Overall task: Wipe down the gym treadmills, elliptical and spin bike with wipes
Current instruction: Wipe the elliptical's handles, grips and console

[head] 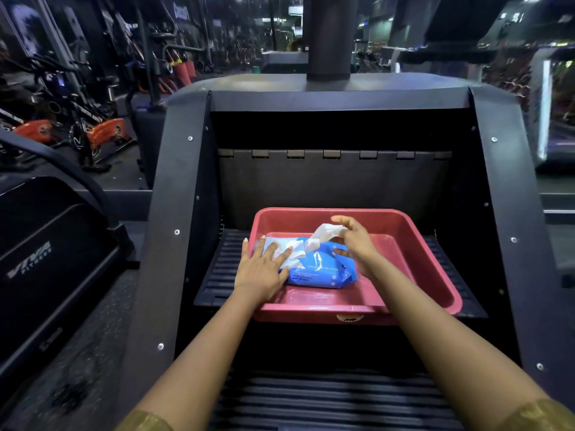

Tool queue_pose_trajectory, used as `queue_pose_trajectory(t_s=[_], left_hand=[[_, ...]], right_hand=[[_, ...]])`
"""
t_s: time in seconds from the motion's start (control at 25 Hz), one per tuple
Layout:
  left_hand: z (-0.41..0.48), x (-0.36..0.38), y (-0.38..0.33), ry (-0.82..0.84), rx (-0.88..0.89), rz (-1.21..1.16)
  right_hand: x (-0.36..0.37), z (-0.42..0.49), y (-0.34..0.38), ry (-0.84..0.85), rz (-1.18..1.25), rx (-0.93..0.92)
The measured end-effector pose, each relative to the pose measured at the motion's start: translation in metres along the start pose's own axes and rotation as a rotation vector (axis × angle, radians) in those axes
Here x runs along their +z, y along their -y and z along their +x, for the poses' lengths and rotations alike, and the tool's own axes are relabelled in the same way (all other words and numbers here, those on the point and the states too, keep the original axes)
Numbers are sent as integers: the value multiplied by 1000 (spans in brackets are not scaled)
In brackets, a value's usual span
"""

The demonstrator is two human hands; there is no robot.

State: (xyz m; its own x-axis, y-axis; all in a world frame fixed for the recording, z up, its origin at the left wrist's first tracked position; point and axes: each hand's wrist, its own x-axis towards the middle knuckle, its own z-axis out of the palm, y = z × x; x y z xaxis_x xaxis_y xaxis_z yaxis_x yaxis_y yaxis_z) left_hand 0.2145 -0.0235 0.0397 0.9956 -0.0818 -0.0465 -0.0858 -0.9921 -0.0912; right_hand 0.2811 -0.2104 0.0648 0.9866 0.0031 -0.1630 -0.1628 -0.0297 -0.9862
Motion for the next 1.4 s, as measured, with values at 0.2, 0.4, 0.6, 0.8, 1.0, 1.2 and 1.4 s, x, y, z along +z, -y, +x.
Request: queue_pose_trajectory(t_s=[0.2, 0.4, 0.6, 0.8, 1.0, 1.2, 1.4], left_hand=[[1, 1, 0, -4, 1, -12], [1, 2, 1, -11, 3, -23], [1, 2, 1, -14, 8, -22], [2, 4, 1, -22, 11, -20], [7, -3, -2, -98, 60, -99], [19, -14, -13, -77, 236, -19], [14, -5, -18, -101, 190, -27]], right_hand=[[8, -4, -8, -141, -743, -628], [13, 3, -26, -177, -1243, -897], [24, 8, -27, -260, -1205, -823], [30, 10, -29, -29, -1135, -527], [21, 12, -28, 106, -895, -451], [9, 12, -21, 129, -638, -378], [-3, 10, -22, 54, -617, -373]])
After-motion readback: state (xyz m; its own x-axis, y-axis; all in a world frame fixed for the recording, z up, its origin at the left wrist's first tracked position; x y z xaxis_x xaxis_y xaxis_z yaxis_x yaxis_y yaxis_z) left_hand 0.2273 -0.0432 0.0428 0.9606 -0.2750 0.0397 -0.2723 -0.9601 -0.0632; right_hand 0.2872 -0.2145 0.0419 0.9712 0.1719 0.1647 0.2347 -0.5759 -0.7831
